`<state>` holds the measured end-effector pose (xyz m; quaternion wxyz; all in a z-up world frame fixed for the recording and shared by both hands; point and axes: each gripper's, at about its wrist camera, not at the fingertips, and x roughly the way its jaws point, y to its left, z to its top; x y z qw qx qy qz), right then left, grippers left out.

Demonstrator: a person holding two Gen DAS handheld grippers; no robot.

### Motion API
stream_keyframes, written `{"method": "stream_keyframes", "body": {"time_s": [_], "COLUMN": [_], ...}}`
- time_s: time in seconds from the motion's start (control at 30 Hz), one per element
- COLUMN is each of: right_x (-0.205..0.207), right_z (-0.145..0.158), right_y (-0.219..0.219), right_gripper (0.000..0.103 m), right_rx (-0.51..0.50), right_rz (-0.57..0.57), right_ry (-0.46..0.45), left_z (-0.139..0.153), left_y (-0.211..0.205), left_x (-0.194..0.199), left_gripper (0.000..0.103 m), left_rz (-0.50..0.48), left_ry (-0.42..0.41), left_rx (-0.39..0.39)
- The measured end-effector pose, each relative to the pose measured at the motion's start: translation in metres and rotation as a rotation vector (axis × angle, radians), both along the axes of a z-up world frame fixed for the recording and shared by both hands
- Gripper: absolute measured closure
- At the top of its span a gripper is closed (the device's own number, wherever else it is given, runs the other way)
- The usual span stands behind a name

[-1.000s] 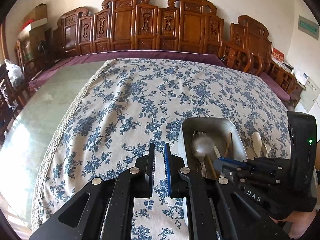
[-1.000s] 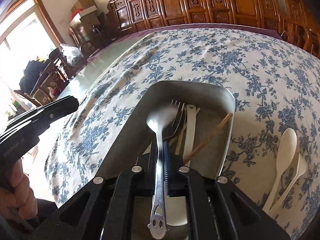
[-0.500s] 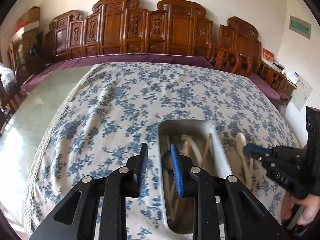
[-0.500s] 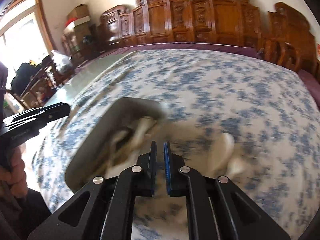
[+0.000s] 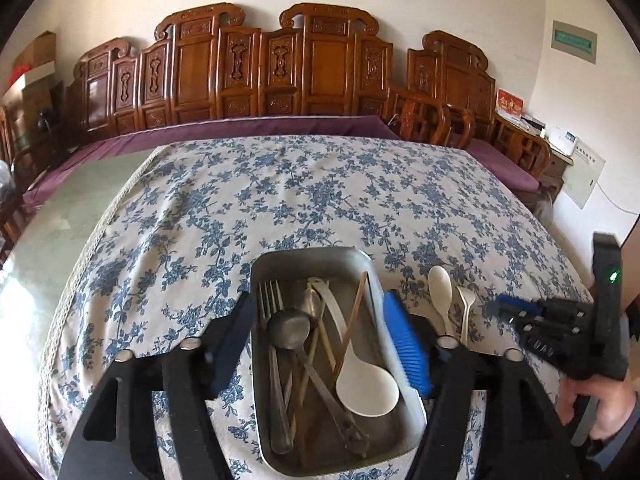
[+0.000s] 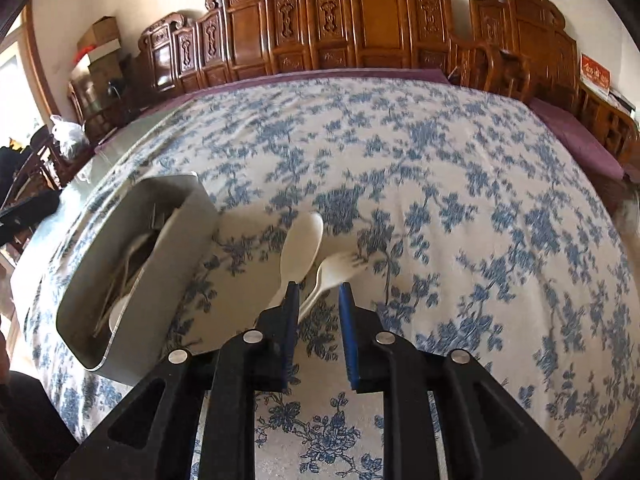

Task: Organize utensils
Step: 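Grasp the white plastic fork with the right tool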

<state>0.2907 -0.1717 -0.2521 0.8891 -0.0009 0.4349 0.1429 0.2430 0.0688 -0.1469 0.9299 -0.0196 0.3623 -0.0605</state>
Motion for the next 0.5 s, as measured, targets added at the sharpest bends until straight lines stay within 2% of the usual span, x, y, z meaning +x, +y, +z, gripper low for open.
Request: {"method": "stream_keyframes", "body": {"time_s": [0.1,0.37,0.5], "right_x": [0.001,0.012,0.016], "right_z": [-0.009,-0.033,-0.037], "right_y": [0.008,0.023,0.022], "right_gripper": [0.081,0.081,0.08], "right_rx": [-0.011,-0.032,-0.046], "right_rz": [0.005,-0.035,-0.044], "right_ry": [0.014,0.073,0.073], "left_z": [0.002,0.007,0.01], "left_y": [-0.003,-0.013,-0.021], "left_x": [-0.001,-0.004,-0.008], "left_gripper": [0.03,0.03,0.03], "left_rz": [0.001,-0.008,-0.022], "left_ry": [-0.004,-0.001,-0.003], "left_rx": [-0.003,0.01,0.014]}}
